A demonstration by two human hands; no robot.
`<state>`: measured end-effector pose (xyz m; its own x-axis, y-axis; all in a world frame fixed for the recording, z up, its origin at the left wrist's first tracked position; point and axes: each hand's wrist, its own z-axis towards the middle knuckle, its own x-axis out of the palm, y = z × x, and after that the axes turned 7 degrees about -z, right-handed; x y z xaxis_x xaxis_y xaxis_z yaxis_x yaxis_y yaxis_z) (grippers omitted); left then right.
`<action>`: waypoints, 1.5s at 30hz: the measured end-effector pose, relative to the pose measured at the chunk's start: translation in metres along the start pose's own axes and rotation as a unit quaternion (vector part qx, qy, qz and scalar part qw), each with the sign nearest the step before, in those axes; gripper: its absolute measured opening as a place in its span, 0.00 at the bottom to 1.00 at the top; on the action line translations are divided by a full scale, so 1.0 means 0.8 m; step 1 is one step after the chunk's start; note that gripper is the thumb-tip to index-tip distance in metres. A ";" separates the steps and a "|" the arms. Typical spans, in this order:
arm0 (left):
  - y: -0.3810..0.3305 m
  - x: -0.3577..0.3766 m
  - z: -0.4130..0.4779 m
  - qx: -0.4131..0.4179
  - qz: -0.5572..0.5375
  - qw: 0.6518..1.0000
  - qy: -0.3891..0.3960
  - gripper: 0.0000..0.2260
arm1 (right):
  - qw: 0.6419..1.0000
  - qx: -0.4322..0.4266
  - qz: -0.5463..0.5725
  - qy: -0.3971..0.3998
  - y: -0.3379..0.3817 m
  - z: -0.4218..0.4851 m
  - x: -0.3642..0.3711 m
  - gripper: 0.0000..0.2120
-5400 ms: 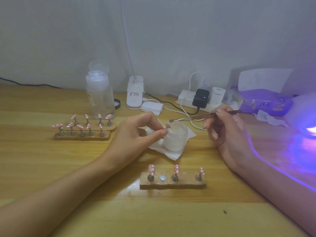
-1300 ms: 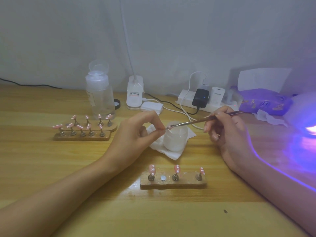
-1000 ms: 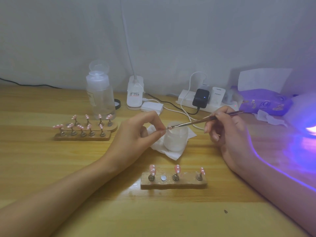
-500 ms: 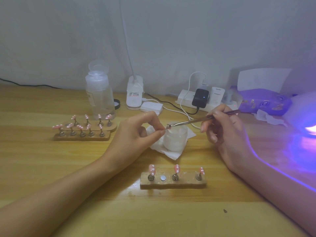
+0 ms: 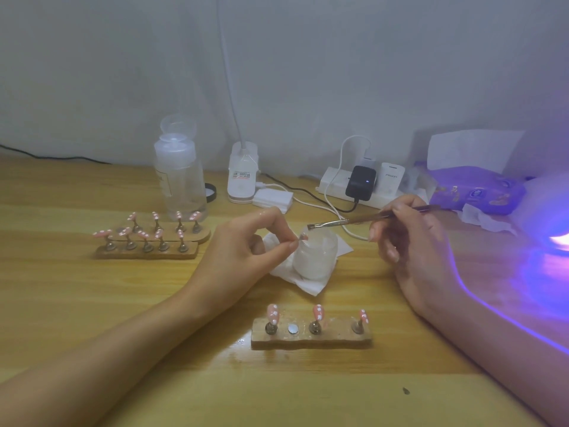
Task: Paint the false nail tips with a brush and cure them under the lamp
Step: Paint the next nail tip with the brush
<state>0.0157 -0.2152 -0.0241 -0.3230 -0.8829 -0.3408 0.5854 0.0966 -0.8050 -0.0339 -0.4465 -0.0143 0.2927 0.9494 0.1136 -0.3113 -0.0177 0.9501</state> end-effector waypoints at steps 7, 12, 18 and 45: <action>0.002 -0.001 0.000 -0.009 -0.009 1.000 0.000 0.05 | 0.999 0.033 0.004 -0.005 -0.002 0.001 0.001 0.13; 0.003 -0.001 0.000 -0.009 -0.010 1.000 -0.003 0.05 | 1.000 0.012 -0.017 0.023 -0.001 -0.002 0.003 0.13; 0.005 -0.003 0.000 -0.014 -0.012 1.000 -0.001 0.04 | 1.000 0.006 0.001 0.010 0.000 -0.001 0.002 0.17; 0.000 -0.002 -0.002 -0.027 -0.017 0.999 -0.006 0.05 | 0.999 -0.025 -0.012 0.024 0.000 -0.002 0.002 0.10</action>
<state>0.0155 -0.2133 -0.0244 -0.3337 -0.8913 -0.3069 0.5330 0.0902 -0.8413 -0.0349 -0.4440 -0.0150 0.2573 0.9633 0.0768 -0.3500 0.0188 0.9366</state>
